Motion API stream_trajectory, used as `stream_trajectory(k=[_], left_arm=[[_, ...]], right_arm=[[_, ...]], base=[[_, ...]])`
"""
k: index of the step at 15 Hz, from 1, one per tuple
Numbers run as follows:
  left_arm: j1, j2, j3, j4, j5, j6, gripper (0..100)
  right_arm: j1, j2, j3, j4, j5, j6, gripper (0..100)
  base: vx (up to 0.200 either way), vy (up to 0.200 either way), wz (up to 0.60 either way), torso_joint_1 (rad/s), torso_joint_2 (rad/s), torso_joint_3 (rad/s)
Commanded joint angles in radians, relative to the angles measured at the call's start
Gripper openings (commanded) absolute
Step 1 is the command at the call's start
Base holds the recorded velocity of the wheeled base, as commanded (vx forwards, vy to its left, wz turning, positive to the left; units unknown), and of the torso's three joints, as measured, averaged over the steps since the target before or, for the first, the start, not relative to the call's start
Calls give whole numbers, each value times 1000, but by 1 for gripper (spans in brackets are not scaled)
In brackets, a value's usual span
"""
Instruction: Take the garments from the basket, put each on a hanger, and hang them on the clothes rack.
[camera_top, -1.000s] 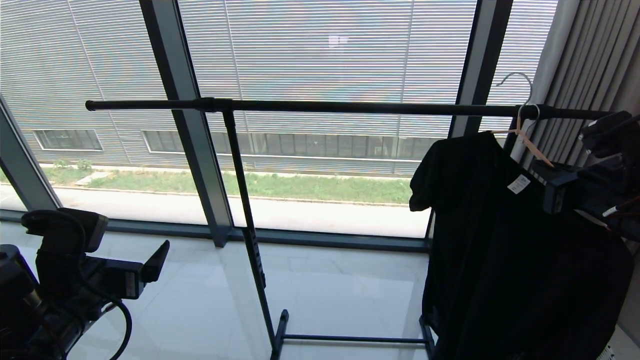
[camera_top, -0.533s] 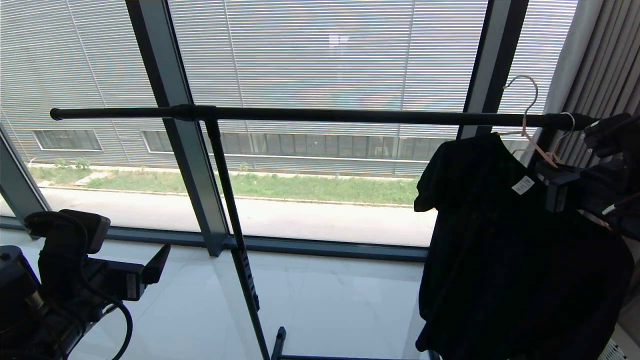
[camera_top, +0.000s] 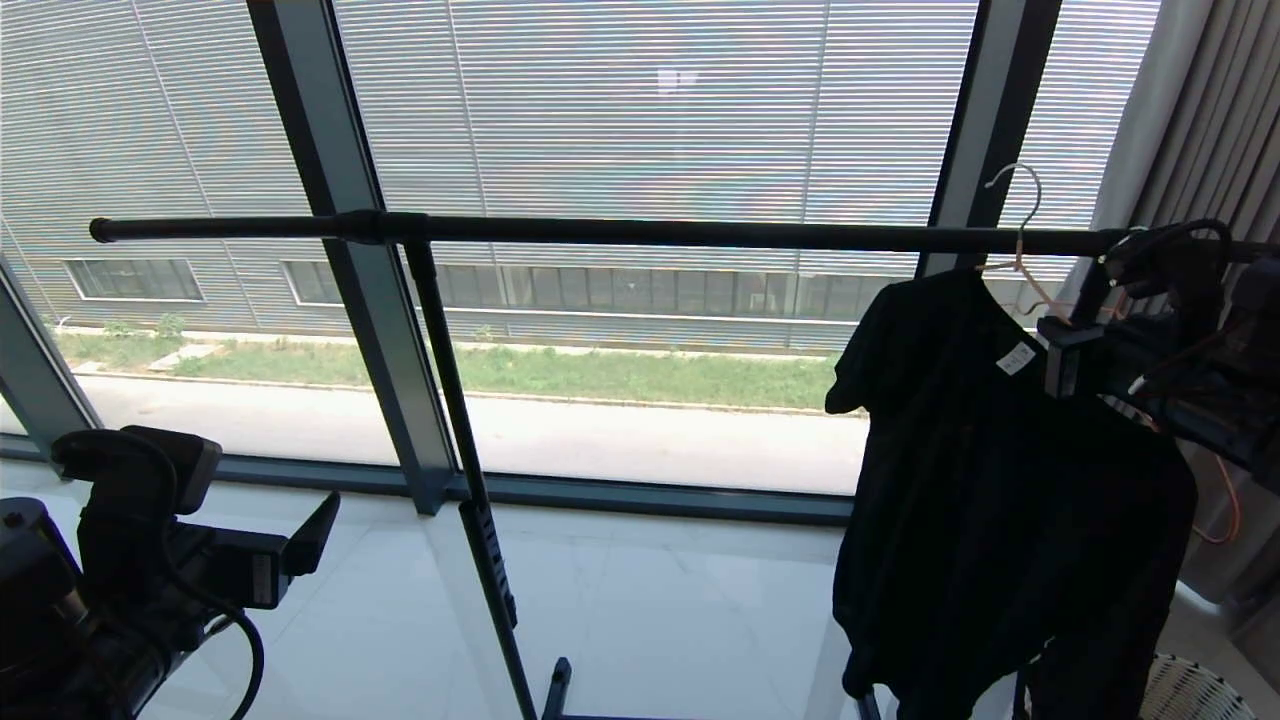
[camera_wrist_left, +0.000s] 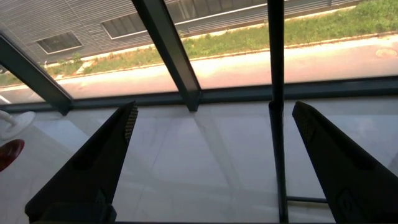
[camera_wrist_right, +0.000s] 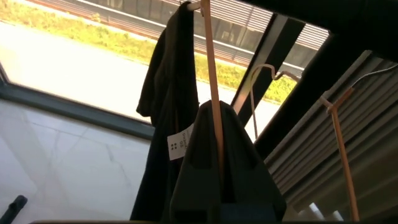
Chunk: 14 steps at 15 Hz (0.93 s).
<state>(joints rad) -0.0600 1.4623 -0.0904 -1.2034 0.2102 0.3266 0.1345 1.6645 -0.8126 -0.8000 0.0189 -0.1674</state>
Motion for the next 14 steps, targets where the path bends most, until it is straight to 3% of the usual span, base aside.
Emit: stream_trajectory(k=[1, 14], left_arm=[[0, -4, 1, -1, 3, 0, 100], [-6, -7, 18, -1, 6, 2, 100]], right_arm=[[1, 87, -31, 1, -4, 0, 0], [71, 112, 32, -1, -39, 2, 0]], base=[[0, 0, 0, 0, 0, 0], [0, 0, 0, 0, 0, 0]])
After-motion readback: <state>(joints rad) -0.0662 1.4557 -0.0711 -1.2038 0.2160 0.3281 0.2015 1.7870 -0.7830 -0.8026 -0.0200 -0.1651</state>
